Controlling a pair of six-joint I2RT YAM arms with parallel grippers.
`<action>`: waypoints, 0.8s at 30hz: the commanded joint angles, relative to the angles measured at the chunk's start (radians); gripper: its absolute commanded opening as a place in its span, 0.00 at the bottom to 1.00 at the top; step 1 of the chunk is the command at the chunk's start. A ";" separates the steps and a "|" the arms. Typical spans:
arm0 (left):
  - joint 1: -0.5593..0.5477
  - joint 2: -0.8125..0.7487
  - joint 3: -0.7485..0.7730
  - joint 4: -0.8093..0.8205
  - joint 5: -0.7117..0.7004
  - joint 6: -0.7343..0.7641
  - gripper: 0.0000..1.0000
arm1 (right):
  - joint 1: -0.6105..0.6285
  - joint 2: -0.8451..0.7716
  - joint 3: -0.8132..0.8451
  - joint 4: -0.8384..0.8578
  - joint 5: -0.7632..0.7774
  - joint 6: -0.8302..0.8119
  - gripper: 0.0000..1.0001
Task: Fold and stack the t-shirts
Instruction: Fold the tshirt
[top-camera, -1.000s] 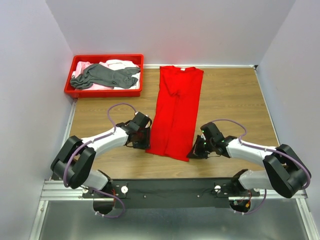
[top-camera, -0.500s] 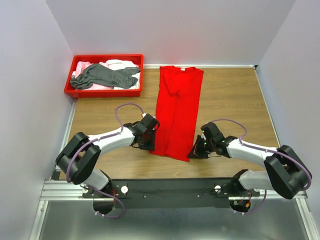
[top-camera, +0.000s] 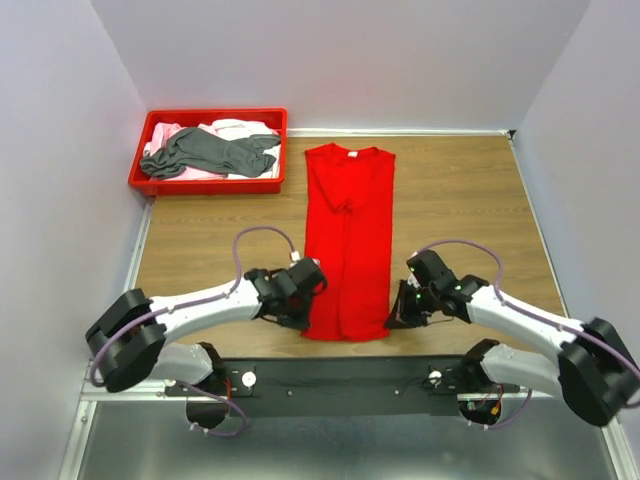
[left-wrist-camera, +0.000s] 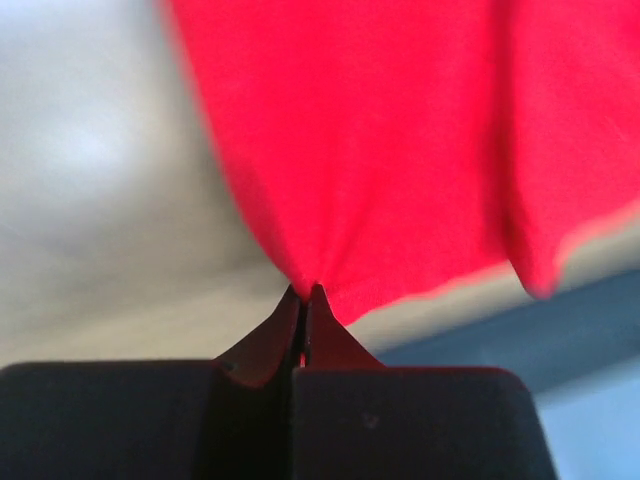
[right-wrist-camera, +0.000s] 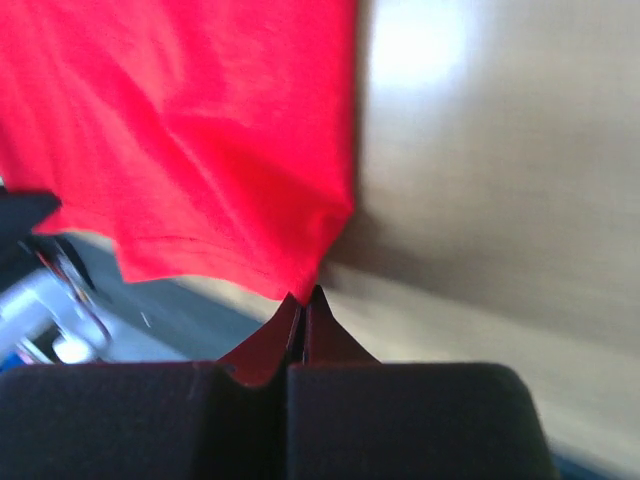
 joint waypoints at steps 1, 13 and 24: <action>-0.208 -0.105 -0.045 -0.109 0.107 -0.191 0.00 | 0.038 -0.133 0.034 -0.310 -0.025 -0.044 0.01; 0.070 -0.133 0.111 0.011 0.039 -0.006 0.00 | 0.038 -0.068 0.399 -0.419 0.519 -0.086 0.01; 0.314 0.196 0.341 0.168 0.006 0.218 0.00 | -0.122 0.382 0.703 -0.188 0.549 -0.336 0.00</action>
